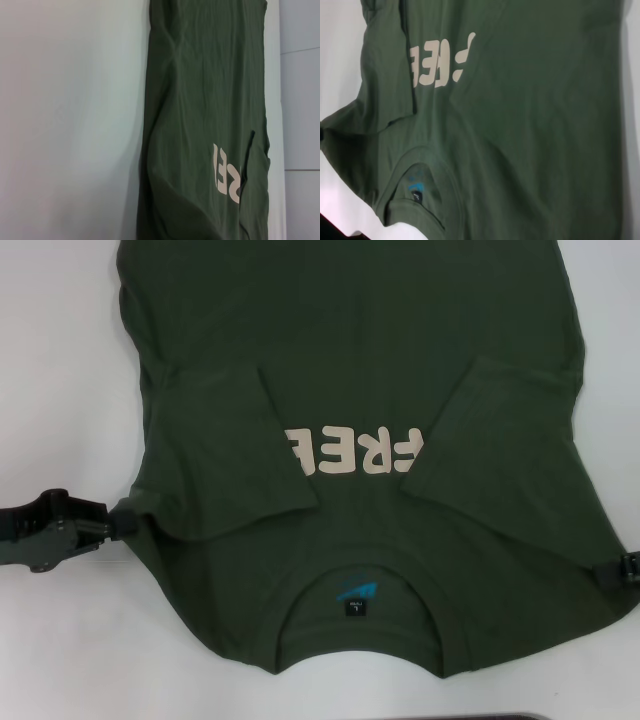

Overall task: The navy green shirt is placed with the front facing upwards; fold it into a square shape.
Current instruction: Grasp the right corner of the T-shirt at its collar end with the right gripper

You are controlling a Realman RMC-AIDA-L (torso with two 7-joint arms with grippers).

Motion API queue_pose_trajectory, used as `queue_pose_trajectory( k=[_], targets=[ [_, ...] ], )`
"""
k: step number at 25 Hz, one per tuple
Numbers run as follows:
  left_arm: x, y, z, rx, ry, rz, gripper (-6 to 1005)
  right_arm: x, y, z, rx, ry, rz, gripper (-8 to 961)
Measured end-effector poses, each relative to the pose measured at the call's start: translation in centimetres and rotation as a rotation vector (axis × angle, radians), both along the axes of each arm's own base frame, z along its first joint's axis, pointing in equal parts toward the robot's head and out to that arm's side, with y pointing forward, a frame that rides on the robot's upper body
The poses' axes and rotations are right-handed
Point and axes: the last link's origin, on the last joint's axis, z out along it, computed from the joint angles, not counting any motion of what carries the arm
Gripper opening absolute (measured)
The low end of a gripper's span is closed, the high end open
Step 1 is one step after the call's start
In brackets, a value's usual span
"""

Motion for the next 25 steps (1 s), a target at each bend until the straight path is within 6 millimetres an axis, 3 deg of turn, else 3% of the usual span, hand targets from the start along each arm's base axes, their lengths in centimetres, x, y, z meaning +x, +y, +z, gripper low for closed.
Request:
queue_pose_trajectory(
  k=[10, 25],
  targets=[
    [0.03, 0.07, 0.00, 0.001, 0.001, -0.001, 35, -0.39, 0.44, -0.16, 0.023, 0.026, 0.007, 886],
    [0.05, 0.09, 0.04, 0.003, -0.001, -0.001, 35, -0.12, 0.44, -0.20, 0.020, -0.001, 0.010, 774]
  ],
)
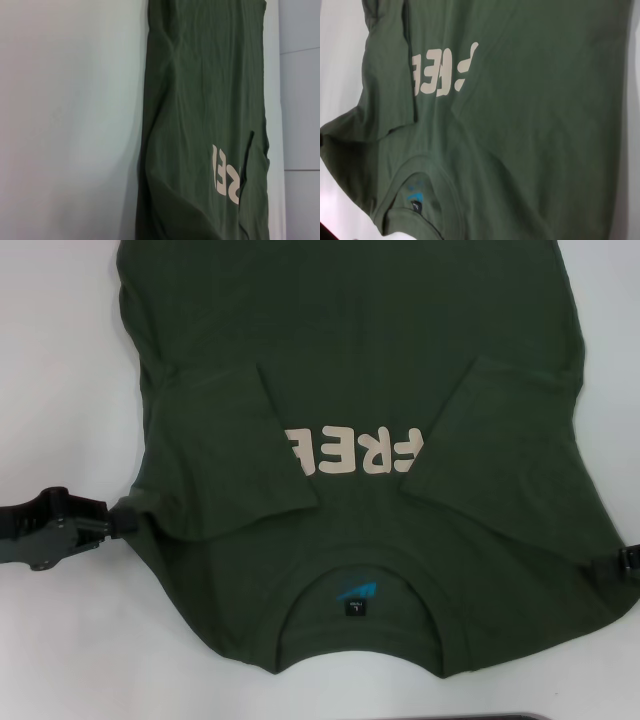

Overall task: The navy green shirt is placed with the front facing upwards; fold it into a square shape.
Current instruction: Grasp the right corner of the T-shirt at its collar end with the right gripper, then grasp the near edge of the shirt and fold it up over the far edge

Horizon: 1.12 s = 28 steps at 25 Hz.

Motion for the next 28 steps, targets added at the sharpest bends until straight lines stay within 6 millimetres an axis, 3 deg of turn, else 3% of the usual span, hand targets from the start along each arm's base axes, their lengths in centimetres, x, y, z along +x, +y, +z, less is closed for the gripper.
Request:
queue_pose_trajectory(
  k=[1, 17, 22, 28],
  targets=[
    [0.0, 0.0, 0.0, 0.000, 0.000, 0.000, 34, 0.0, 0.0, 0.1, 0.003, 0.004, 0.004, 767],
    [0.0, 0.0, 0.0, 0.000, -0.001, 0.001, 35, -0.3, 0.2, 0.6, 0.002, 0.015, 0.018, 57],
    [0.1, -0.1, 0.1, -0.024, 0.005, -0.014, 36, -0.2, 0.1, 1.2, -0.016, -0.002, 0.020, 37],
    [-0.3, -1.5, -0.3, -0.185, 0.076, -0.039, 35, -0.1, -0.7, 2.4, -0.097, -0.072, 0.016, 25]
  ],
)
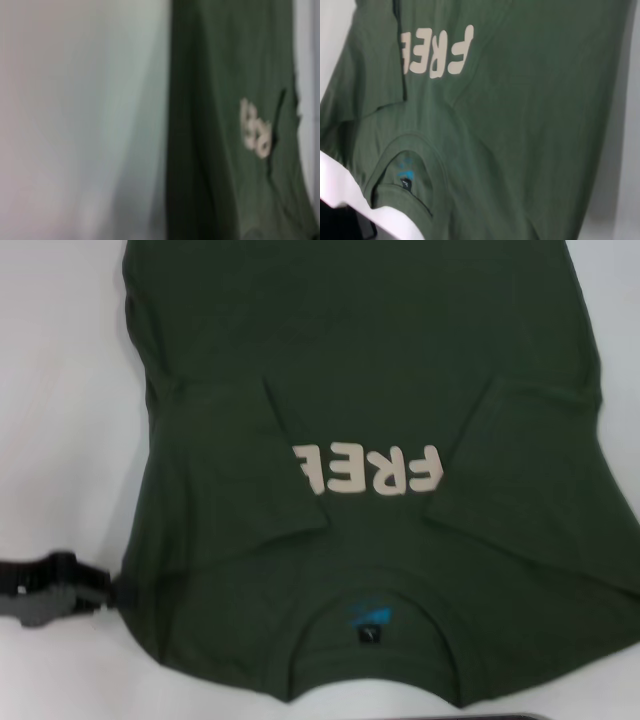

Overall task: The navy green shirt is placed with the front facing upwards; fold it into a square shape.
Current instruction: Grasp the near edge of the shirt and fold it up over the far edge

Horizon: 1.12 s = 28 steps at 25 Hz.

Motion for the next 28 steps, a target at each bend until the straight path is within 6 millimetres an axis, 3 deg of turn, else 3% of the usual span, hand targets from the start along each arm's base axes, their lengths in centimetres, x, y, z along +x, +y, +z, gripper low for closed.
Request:
queue_pose_trajectory(
  k=[5, 16, 22, 24, 25, 28],
  targets=[
    [0.2, -1.2, -0.6, -0.124, 0.027, -0.042, 35, -0.1, -0.4, 0.5, -0.045, -0.027, -0.001, 24],
    [0.4, -1.7, 0.3, -0.160, 0.037, -0.055, 35, -0.4, -0.3, 1.1, -0.063, -0.024, 0.028, 25],
    [2.8, 1.4, 1.8, -0.077, -0.044, -0.146, 36, -2.4, 2.4, 2.0, -0.015, 0.015, 0.097, 25],
    [4.7, 4.3, 1.7, -0.059, -0.029, -0.177, 35, -4.0, 4.3, 2.1, -0.002, 0.027, 0.139, 24],
    [4.7, 4.3, 1.7, -0.059, -0.029, -0.177, 35, -4.7, 5.1, 2.0, -0.001, 0.030, 0.159, 24],
    [6.9, 7.0, 1.4, -0.044, -0.010, -0.219, 35, -7.3, 7.9, 1.6, -0.001, 0.024, 0.230, 24]
  ],
)
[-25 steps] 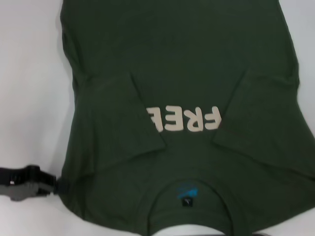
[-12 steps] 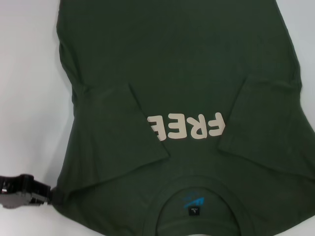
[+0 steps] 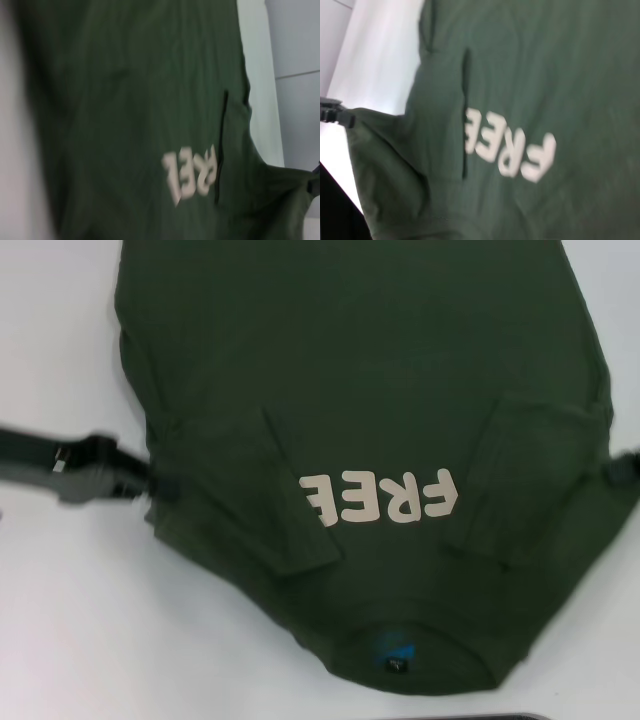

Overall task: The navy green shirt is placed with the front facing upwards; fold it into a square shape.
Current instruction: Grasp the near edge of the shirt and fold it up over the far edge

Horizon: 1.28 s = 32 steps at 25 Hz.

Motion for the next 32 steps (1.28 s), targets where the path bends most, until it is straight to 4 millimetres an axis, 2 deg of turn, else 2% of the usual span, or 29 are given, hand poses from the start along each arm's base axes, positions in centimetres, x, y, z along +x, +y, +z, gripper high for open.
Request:
queue_pose_trajectory(
  k=[1, 2, 5, 8, 13, 22, 32],
  targets=[
    [1.3, 1.6, -0.1, 0.016, 0.018, -0.025, 35, -0.8, 0.9, 0.0, 0.005, -0.009, 0.022, 24],
    [1.5, 1.9, 0.0, 0.021, 0.023, -0.030, 34, -1.4, 1.6, 0.0, 0.011, -0.017, 0.039, 24],
    [3.4, 4.9, 0.2, 0.088, 0.072, -0.055, 34, -3.1, 4.1, 0.7, 0.062, -0.059, 0.072, 24],
    [4.6, 7.3, 0.1, 0.162, 0.134, -0.058, 35, -4.3, 6.4, 1.5, 0.141, -0.098, 0.086, 24],
    [5.7, 10.7, -0.3, 0.327, 0.214, -0.044, 36, -5.2, 8.6, 1.9, 0.245, -0.130, 0.087, 25],
    [6.2, 13.6, -2.1, 0.514, 0.322, -0.031, 34, -4.7, 10.5, 2.0, 0.431, -0.110, 0.064, 25],
    [7.0, 14.9, -2.3, 0.592, 0.373, -0.034, 35, -5.7, 12.4, 0.4, 0.518, -0.138, 0.097, 24]
  ],
)
